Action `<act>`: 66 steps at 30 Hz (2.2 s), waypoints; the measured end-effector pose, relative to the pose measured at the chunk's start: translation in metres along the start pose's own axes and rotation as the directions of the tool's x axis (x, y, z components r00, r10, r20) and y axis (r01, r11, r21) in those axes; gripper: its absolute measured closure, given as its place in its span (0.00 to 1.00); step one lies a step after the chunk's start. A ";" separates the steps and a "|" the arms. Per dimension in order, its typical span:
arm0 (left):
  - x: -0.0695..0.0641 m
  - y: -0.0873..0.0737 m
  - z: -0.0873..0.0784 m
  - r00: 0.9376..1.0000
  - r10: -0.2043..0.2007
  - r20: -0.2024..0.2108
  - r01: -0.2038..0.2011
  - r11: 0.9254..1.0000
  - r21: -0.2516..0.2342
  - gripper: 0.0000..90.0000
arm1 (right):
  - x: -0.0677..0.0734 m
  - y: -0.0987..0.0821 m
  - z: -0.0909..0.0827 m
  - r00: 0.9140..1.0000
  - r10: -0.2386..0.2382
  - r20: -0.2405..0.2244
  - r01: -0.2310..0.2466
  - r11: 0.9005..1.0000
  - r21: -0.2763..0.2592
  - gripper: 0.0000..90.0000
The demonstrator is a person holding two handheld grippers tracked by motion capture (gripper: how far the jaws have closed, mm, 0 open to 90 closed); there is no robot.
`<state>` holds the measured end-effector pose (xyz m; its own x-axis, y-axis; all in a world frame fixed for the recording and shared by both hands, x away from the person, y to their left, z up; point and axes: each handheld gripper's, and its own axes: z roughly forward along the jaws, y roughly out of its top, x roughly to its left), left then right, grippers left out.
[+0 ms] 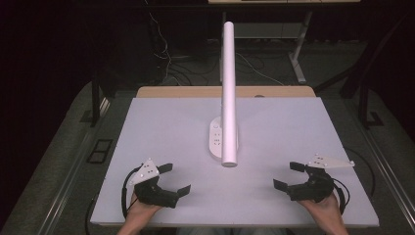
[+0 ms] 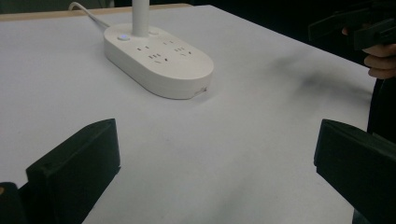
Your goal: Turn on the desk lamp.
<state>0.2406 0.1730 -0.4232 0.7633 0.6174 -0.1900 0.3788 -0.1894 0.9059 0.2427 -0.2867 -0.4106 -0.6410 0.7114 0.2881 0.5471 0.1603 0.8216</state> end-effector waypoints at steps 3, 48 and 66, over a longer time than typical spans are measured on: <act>0.000 0.000 0.000 1.000 -0.001 -0.003 0.001 1.000 -0.002 0.00 | 0.000 0.000 0.000 1.000 -0.002 -0.002 0.002 1.000 0.001 0.00; 0.002 0.000 -0.003 1.000 -0.005 -0.012 0.005 1.000 -0.015 0.00 | -0.006 0.031 0.001 0.997 -0.049 -0.052 0.054 0.993 0.105 0.00; 0.002 0.000 -0.003 1.000 -0.010 -0.012 0.010 1.000 -0.014 0.00 | -0.014 0.058 0.012 0.995 -0.045 -0.086 0.056 0.990 0.130 0.00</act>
<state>0.2405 0.1765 -0.4229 0.7532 0.6284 -0.1943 0.3789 -0.1730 0.9092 0.2901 -0.2788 -0.3732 -0.7091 0.6419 0.2919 0.5754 0.2874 0.7657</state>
